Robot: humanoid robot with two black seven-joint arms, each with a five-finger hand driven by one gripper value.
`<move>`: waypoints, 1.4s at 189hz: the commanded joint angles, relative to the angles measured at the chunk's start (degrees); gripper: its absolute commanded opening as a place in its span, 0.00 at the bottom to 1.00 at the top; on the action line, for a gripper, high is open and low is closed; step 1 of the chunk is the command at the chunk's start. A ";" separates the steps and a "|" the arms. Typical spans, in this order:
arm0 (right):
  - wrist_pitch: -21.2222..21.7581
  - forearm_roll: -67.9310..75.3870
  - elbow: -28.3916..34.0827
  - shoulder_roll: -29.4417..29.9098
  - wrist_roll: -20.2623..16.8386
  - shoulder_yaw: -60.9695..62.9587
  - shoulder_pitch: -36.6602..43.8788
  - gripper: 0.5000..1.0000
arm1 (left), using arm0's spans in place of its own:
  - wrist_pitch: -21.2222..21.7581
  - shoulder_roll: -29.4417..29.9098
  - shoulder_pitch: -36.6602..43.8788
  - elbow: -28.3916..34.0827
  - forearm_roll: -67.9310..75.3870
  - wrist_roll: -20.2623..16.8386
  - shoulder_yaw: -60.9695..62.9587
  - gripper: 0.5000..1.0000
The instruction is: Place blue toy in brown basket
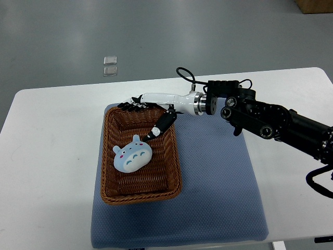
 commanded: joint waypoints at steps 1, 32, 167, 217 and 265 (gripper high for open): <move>1.39 8.42 -0.17 -2.19 -4.90 2.64 -0.44 0.81 | 0.00 0.00 0.00 0.00 0.00 0.00 0.00 1.00; 2.54 22.57 -3.60 -5.44 -8.06 5.19 -1.76 0.82 | 0.00 0.00 0.00 0.00 0.00 0.00 0.00 1.00; -2.30 69.16 -14.85 -6.40 -19.23 5.28 -7.03 0.83 | 0.00 0.00 0.00 0.00 0.00 0.00 0.00 1.00; -2.30 68.89 -14.76 -5.70 -18.35 5.36 -7.21 0.83 | 0.00 0.00 0.00 0.00 0.00 0.00 0.00 1.00; -1.42 68.54 -14.76 -5.70 -18.35 5.36 -7.38 0.83 | 0.00 0.00 0.00 0.00 0.00 0.00 0.00 1.00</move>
